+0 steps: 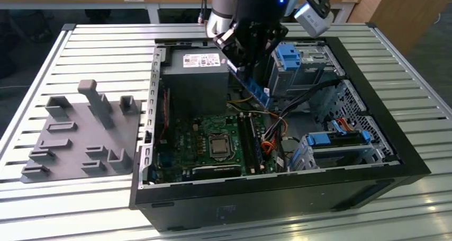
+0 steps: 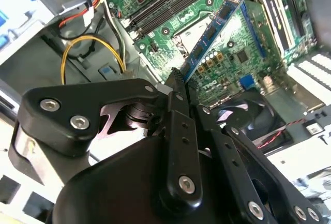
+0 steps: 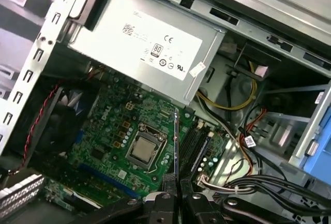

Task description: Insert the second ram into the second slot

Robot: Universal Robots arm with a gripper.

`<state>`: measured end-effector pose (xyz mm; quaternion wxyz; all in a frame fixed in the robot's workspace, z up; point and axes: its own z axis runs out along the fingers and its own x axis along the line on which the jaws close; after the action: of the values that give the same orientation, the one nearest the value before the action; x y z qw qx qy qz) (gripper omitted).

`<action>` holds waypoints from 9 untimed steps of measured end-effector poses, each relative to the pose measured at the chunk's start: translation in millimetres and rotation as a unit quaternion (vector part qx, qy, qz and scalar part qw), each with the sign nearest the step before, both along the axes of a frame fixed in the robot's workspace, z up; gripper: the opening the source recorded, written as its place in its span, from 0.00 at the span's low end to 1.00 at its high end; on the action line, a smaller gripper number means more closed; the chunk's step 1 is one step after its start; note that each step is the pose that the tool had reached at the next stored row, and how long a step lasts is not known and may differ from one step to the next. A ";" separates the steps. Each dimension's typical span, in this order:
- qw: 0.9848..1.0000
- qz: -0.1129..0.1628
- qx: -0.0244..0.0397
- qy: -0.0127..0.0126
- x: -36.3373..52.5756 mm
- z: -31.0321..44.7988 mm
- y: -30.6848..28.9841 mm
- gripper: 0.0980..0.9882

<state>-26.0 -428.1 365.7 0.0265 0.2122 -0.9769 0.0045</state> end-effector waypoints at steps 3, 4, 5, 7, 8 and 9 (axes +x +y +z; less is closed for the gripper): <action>1.000 -0.025 -0.001 0.000 0.0 -0.8 0.0 0.05; 0.999 -0.033 -0.002 0.000 0.0 -1.1 0.0 0.05; 0.999 -0.041 -0.002 0.000 0.0 -1.4 0.0 0.05; 0.998 -0.057 -0.003 0.000 0.0 -1.9 0.0 0.05; 0.998 -0.065 -0.003 0.000 0.0 -2.2 0.0 0.05; 0.997 -0.074 -0.004 0.000 0.0 -2.6 0.0 0.05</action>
<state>-26.0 -428.1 363.2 0.0275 0.1395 -0.9898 0.0062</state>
